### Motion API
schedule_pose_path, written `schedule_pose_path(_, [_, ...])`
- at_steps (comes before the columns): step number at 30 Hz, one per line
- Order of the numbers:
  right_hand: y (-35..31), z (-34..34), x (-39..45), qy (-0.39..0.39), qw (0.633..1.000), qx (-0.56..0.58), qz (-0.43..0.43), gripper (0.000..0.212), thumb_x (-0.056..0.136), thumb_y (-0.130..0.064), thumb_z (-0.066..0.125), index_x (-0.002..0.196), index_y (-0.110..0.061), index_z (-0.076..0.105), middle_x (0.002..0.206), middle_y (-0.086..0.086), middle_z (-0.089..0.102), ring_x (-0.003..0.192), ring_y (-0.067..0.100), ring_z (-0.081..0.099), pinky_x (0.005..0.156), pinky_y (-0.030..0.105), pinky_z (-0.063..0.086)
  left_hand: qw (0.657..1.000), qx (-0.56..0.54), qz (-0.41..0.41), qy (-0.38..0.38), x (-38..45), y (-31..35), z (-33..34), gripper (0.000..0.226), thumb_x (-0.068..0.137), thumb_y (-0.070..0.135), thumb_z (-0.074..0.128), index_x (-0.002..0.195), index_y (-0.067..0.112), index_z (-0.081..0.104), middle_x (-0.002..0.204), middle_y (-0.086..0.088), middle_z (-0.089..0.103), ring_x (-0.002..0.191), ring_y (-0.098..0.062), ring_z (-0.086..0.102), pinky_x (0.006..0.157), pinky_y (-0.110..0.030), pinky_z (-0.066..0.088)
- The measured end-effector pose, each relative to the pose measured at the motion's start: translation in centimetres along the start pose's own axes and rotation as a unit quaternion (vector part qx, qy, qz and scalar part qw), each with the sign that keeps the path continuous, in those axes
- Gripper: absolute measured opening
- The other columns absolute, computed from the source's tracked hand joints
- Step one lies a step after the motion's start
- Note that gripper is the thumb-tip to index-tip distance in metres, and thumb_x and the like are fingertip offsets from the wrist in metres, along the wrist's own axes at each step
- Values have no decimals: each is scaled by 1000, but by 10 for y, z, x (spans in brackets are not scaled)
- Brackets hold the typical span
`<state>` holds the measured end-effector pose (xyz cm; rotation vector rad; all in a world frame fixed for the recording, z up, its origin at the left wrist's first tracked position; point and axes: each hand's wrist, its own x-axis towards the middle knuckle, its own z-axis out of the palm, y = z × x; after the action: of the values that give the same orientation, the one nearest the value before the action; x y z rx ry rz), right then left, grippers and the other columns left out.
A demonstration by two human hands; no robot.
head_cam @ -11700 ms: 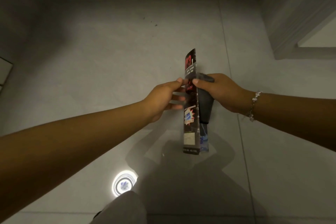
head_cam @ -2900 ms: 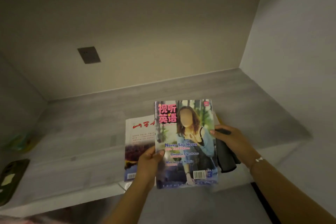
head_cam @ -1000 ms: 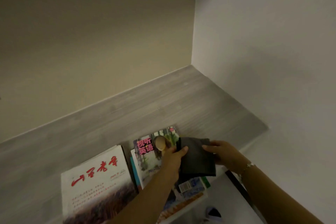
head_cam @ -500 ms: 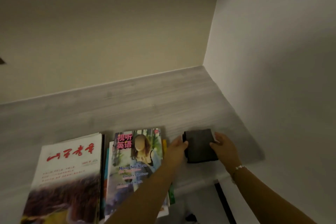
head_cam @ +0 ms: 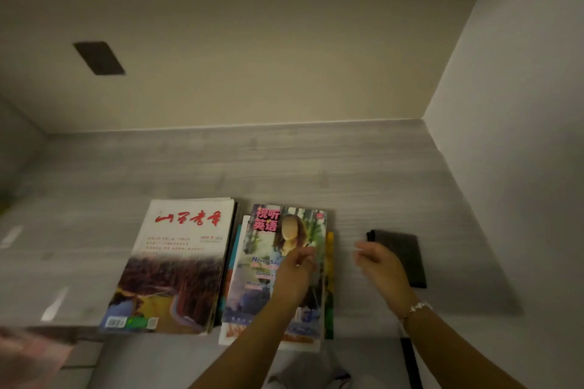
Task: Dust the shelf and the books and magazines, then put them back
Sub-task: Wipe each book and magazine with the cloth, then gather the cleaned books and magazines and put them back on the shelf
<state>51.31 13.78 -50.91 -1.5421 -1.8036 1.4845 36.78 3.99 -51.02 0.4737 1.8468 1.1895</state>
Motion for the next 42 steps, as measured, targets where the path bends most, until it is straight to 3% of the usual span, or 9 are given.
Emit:
schedule_pose_path(4, [-29,47,-9,-65,997,17,-33,16,89,-10,62,97,-24,62,98,-3,63,92,12,61,83,27,49,998,-30,36,39,-10,-1,-49,15,97,8,48,100,12,62,86,0,63,74,-5,66,64,-15,52])
schedule_pose_path(7, [-44,88,-17,-92,995,10,-47,16,88,-12,64,101,-22,64,101,-3,65,92,10,60,78,19,48,997,-24,51,54,-12,-8,-88,16,97,11,50,96,22,61,96,-5,66,88,-18,67,80,-31,56])
schedule_pose_path(11, [-62,149,-32,-109,993,11,-39,21,88,-8,63,109,-16,64,102,1,66,94,15,63,79,21,52,994,44,72,66,-9,-22,-149,15,97,13,48,101,20,60,97,6,62,93,-9,61,75,-11,47])
schedule_pose_path(15, [-76,215,-48,-114,993,2,-33,24,91,-13,60,115,-16,61,107,-2,63,102,16,60,86,24,50,990,113,70,55,-2,-36,-212,13,99,18,45,102,19,57,102,4,60,95,-14,58,84,-22,47])
schedule_pose_path(19, [-83,271,-59,-101,995,-1,18,27,90,-14,61,115,-21,59,119,3,61,112,20,56,98,41,48,979,180,73,65,11,-53,-269,13,99,17,45,106,18,56,111,-1,58,96,-9,50,79,-13,40])
schedule_pose_path(23, [-79,302,-62,-46,993,-107,18,44,87,-21,65,129,-21,52,130,5,55,122,24,49,106,41,39,963,242,70,98,23,-70,-312,30,94,17,52,123,13,56,133,-7,53,122,-24,48,104,-41,42])
schedule_pose_path(27, [-84,313,-65,23,962,-271,1,59,85,-40,64,137,-24,42,136,6,46,126,25,41,108,42,34,956,271,34,110,29,-80,-335,47,95,18,53,140,14,39,154,-10,24,141,-29,24,115,-42,22])
schedule_pose_path(36, [-80,317,-48,22,965,-258,39,76,81,-40,70,143,-17,34,130,12,51,121,32,48,102,41,41,982,157,14,107,43,-81,-353,35,94,14,56,128,7,52,126,-11,60,112,-28,57,88,-27,43])
schedule_pose_path(42, [-84,314,-35,25,986,-157,42,48,79,-27,75,118,-8,53,112,11,62,105,30,58,91,40,48,993,60,9,106,51,-62,-356,31,89,22,65,116,6,61,113,-10,67,103,-26,64,83,-28,52])
